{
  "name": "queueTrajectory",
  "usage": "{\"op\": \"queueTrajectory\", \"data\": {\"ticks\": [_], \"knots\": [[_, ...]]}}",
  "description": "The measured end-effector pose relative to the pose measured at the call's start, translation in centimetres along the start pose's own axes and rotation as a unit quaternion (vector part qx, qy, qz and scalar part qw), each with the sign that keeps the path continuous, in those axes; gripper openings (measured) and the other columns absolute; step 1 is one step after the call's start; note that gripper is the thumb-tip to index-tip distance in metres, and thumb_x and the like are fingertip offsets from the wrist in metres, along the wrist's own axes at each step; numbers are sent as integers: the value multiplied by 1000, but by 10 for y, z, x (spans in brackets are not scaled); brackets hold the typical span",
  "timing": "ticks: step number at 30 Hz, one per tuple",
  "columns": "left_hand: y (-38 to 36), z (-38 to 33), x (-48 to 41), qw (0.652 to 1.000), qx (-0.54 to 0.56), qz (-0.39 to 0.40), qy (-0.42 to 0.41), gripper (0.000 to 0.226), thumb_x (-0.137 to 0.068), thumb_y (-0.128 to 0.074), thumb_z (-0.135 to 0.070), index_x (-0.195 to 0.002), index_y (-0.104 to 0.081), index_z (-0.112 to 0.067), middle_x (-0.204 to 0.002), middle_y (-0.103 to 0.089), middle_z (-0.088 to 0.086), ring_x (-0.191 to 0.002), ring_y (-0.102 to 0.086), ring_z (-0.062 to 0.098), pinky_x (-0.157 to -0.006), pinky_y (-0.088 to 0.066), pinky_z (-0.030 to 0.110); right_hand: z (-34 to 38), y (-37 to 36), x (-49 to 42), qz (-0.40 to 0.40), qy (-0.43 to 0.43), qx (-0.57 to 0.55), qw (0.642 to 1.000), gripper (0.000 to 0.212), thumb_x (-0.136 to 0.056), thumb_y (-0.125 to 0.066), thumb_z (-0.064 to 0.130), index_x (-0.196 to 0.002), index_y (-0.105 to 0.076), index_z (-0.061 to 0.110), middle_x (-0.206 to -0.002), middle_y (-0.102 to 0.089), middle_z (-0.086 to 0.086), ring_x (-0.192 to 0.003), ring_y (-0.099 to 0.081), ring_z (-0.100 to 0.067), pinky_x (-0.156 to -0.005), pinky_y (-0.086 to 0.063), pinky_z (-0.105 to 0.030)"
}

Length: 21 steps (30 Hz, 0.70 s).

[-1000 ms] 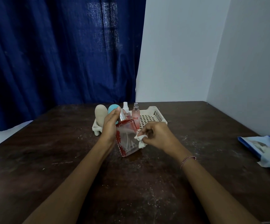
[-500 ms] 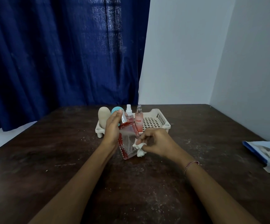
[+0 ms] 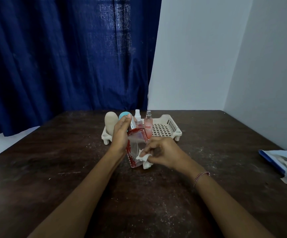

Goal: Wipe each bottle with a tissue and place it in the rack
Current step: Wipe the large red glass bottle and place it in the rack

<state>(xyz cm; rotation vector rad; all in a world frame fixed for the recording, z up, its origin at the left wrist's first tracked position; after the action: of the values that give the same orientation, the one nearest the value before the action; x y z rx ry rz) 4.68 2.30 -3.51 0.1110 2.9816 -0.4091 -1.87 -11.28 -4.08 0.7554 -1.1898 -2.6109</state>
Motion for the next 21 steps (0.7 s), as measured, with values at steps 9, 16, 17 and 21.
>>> {"op": "queueTrajectory", "data": {"ticks": [9, 16, 17, 21], "knots": [[-3, -2, 2, 1000, -2, 12, -23, 30, -98, -42, -35, -113, -56, -14, -105, -64, 9, -94, -64, 19, -76, -53, 30, 1, 10, -1, -69, -15, 105, 992, 20, -79, -70, 10, -99, -70, 12, -88, -50, 15, -80, -51, 1, -72, -43, -12], [-3, -2, 0, 999, 17, 4, -36, 20, -98, -43, -31, -100, -59, -20, -96, -65, 3, -85, -64, 10, -65, -53, 19, 24, -10, -3, 61, 110, 106, 986, 22, -76, -71, 6, -98, -72, 8, -92, -62, -5, -79, -59, -13, -71, -48, -20], [-4, -3, 0, 999, 17, 1, -31, 20, -98, -43, -31, -102, -59, -20, -95, -64, 1, -84, -63, 9, -63, -53, 18, 24, -10, -4, 89, 111, 113, 983, 23, -76, -72, 5, -98, -72, 9, -91, -62, -4, -77, -58, -13, -69, -47, -17], [-4, -4, 0, 999, 11, 10, -41, 31, -99, -42, -29, -112, -58, -6, -107, -65, 13, -83, -63, 11, -64, -54, 17, 16, 0, -4, 82, 84, 123, 985, 22, -76, -72, 5, -97, -73, 10, -90, -61, 2, -75, -55, -8, -66, -43, -10]]}}
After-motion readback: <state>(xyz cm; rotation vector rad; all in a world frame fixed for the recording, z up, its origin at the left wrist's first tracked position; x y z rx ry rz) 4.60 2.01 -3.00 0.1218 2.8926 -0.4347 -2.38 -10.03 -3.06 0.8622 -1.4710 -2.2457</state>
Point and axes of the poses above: each hand's wrist, its own x-axis away from the middle knuckle, its own y-axis out of the back of the hand, z = x × y, the point moved 2 cm from there along -x, towards the middle knuckle
